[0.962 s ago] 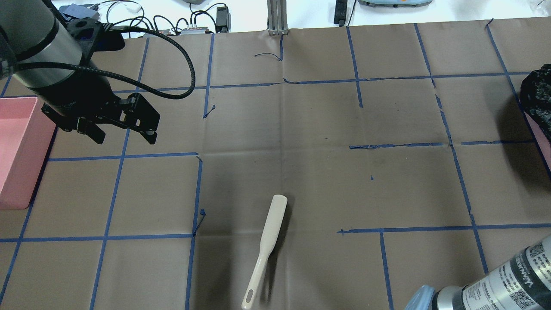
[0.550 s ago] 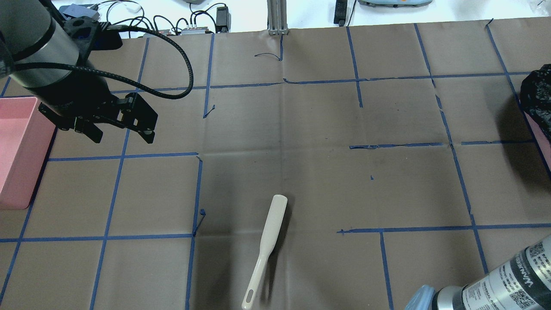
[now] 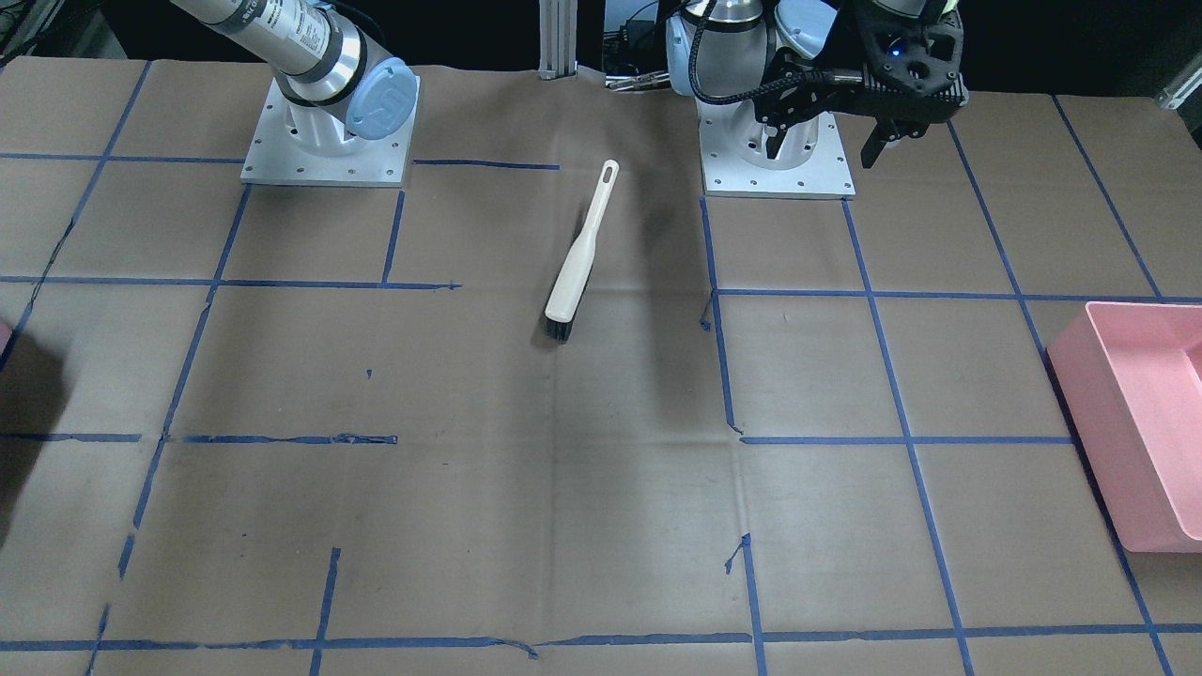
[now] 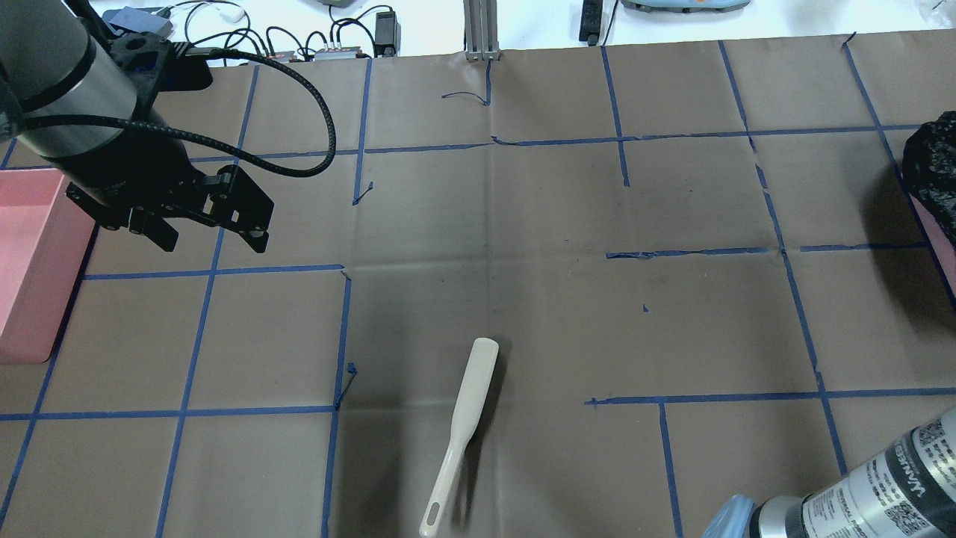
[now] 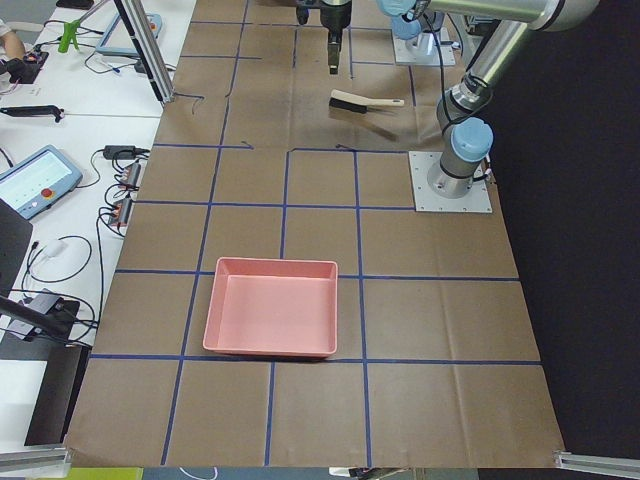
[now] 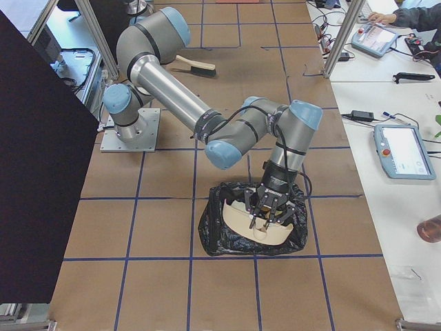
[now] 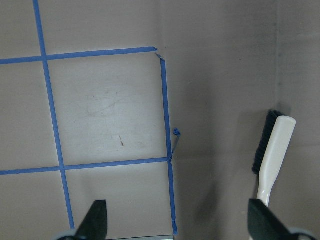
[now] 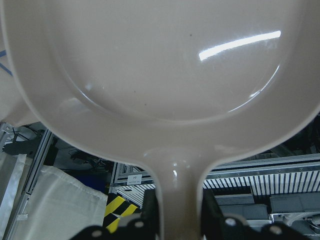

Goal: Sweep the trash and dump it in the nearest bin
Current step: 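Tip the white dustpan over the black bin with the right gripper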

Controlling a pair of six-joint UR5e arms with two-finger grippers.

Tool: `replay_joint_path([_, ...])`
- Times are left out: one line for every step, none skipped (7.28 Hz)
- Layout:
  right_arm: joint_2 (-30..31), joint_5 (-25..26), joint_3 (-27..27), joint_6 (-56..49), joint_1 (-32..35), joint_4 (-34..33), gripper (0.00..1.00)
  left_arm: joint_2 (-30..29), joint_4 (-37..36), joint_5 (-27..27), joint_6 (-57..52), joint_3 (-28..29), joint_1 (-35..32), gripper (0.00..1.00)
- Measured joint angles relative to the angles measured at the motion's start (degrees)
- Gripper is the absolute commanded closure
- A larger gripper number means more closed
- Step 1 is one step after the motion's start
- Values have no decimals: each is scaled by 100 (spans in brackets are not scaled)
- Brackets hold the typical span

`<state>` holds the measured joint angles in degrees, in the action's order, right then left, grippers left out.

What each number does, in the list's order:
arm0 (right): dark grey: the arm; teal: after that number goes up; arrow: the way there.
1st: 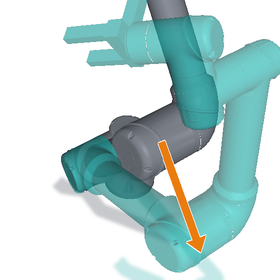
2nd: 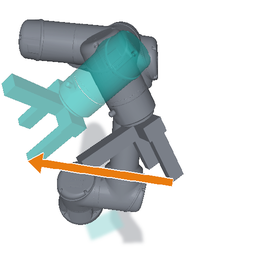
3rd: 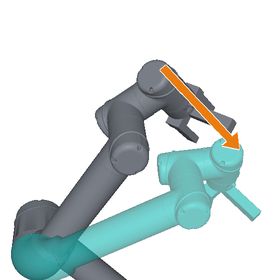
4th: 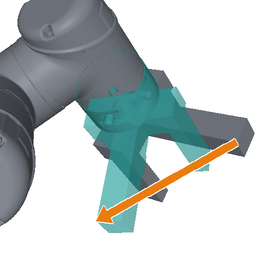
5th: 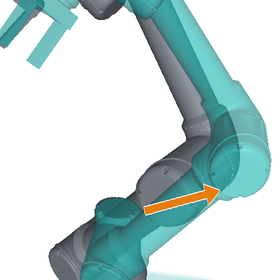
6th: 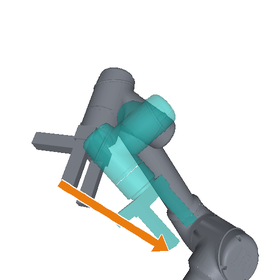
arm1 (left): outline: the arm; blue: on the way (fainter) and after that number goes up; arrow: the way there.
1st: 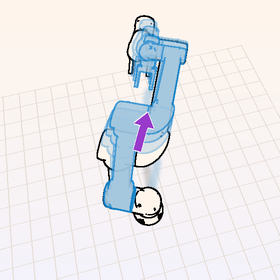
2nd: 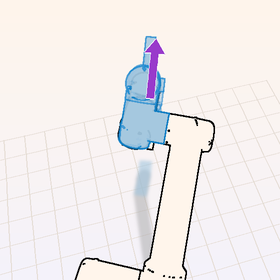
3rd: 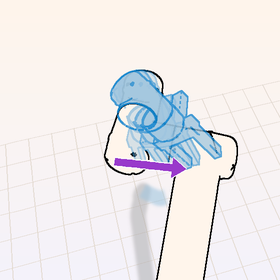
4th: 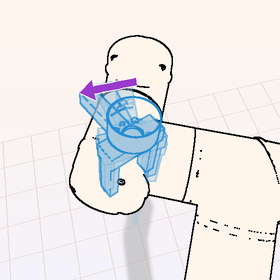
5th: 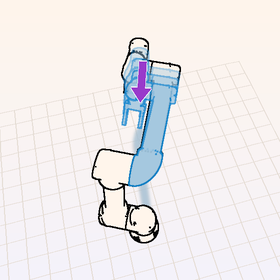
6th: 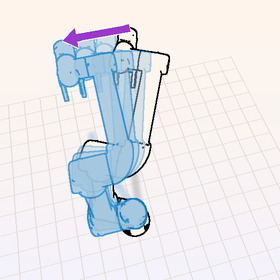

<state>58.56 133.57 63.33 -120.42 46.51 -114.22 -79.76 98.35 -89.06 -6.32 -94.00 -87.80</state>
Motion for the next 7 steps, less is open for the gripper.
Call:
replay_joint_path([30, -2, -24, -25, 9, 23, 99, 3, 0, 3, 0, 7, 0, 0])
replay_joint_path([116, -18, -37, -79, 50, 62, 99, 4, 0, 7, 0, 8, 0, 0])
replay_joint_path([282, -36, -28, -132, 161, 179, 98, 4, 0, 8, -1, 9, 0, 0])
replay_joint_path([481, -53, -11, -151, 310, 398, 99, 5, 0, 7, 0, 17, -1, 0])
replay_joint_path([654, -118, -5, -167, 425, 657, 99, 5, -1, 7, -1, 29, -1, 0])
replay_joint_path([782, -304, -8, -181, 490, 902, 98, 6, -1, 3, -1, 45, -1, 0])
replay_joint_path([905, -706, -11, -187, 542, 1174, 98, 9, 0, -3, -1, 52, 0, 0])
